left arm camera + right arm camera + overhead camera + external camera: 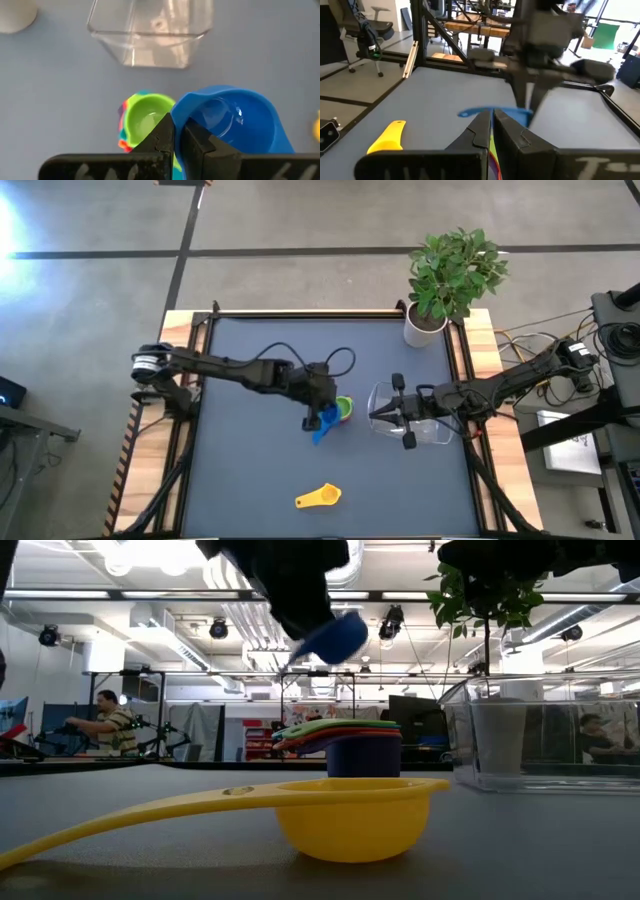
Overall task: Nest measuring cups in basket
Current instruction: Stack the blue measuring cup on the green measuring cup
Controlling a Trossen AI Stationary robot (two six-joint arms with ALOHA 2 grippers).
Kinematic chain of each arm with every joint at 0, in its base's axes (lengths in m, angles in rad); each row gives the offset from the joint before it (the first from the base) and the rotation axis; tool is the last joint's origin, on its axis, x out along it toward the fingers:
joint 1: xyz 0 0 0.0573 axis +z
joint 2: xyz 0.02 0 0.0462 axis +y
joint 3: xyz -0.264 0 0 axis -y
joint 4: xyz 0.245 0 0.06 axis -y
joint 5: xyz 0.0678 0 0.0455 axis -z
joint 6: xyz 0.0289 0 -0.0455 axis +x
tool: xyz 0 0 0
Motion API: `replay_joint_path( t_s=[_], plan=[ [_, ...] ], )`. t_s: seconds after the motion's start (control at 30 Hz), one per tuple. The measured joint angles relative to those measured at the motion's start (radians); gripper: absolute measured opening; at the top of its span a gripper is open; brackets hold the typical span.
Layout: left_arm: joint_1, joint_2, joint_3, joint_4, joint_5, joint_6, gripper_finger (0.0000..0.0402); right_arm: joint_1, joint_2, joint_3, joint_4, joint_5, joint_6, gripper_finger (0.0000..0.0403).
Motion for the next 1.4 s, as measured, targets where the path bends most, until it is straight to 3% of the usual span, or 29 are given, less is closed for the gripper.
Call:
replay_joint_path(
  t_s=[0.3,0.77,1.07,1.2,1.4],
  plan=[
    [0.064,0.143,0.099,-0.039,0.022,0.054,0.0004,0.000,0.000,0.000,-0.008,0.000,0.000,0.0009],
    [0.089,0.394,0.449,-0.404,0.069,0.095,0.0010,0.000,0.000,0.000,-0.022,0.000,0.001,0.0009],
    [0.092,0.405,0.512,-0.447,0.078,0.118,0.0012,0.000,0.000,0.000,-0.074,-0.001,0.027,0.0009],
    [0.097,0.396,0.513,-0.454,0.094,0.097,0.0035,0.000,0.000,0.000,-0.073,-0.001,0.027,0.0009],
    [0.103,0.388,0.511,-0.478,0.092,0.082,0.0113,0.000,0.000,0.000,-0.072,0.000,0.037,0.0009]
  ],
)
